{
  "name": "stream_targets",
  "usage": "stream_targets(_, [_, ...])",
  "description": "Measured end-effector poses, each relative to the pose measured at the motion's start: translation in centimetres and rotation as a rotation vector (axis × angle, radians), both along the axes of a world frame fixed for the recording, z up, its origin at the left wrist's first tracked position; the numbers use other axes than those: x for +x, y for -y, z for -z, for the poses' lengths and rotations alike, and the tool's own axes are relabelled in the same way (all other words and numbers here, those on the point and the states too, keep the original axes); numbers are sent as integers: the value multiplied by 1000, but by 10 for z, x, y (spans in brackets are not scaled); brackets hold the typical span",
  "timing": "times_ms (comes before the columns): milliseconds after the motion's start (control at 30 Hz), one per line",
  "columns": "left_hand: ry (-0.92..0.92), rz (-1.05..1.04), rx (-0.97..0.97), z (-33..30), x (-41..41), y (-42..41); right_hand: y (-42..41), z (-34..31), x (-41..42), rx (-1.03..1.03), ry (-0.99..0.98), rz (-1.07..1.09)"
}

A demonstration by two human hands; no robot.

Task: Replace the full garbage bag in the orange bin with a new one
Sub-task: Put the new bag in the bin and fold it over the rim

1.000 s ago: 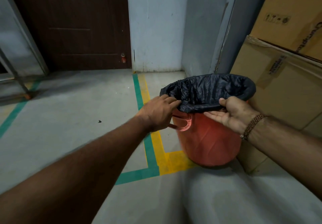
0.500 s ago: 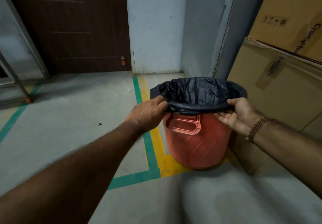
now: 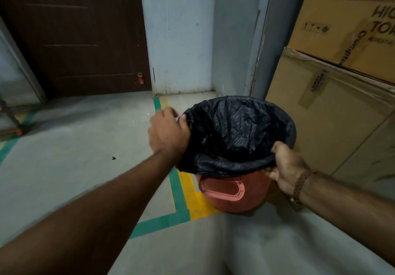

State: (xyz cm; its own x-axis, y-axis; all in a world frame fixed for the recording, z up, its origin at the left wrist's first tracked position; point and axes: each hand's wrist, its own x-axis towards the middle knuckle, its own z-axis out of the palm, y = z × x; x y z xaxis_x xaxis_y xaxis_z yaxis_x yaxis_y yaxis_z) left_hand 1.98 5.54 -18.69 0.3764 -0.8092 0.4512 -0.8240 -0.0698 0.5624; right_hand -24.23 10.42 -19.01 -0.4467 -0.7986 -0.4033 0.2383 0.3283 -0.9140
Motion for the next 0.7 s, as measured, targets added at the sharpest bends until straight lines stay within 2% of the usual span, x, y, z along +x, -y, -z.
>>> stream_targets(67, [-367,-163,279,15,6,14,-9,8,-2,7,-14,8])
stream_targets(167, [-793,-54,466,33,10,26,-16,16,-12,5,1,-8])
stream_targets(200, [-843,-28,474,34,7,26,-17,18,-16,7,20,-10])
stream_targets(333, [-828,-18,406,28,-8,26,-25,22,-25,32,98,-3])
stream_targets(400, [-920,5,400,24,-12,29,-31,26,-25,52,121,-19])
stream_targets(533, [-1172,110,527,16,-9,39,-36,25,-23,84,133,-78])
stream_targets(700, [-1221,246,686,-2,-8,29,-35,22,-21,111,104,-90])
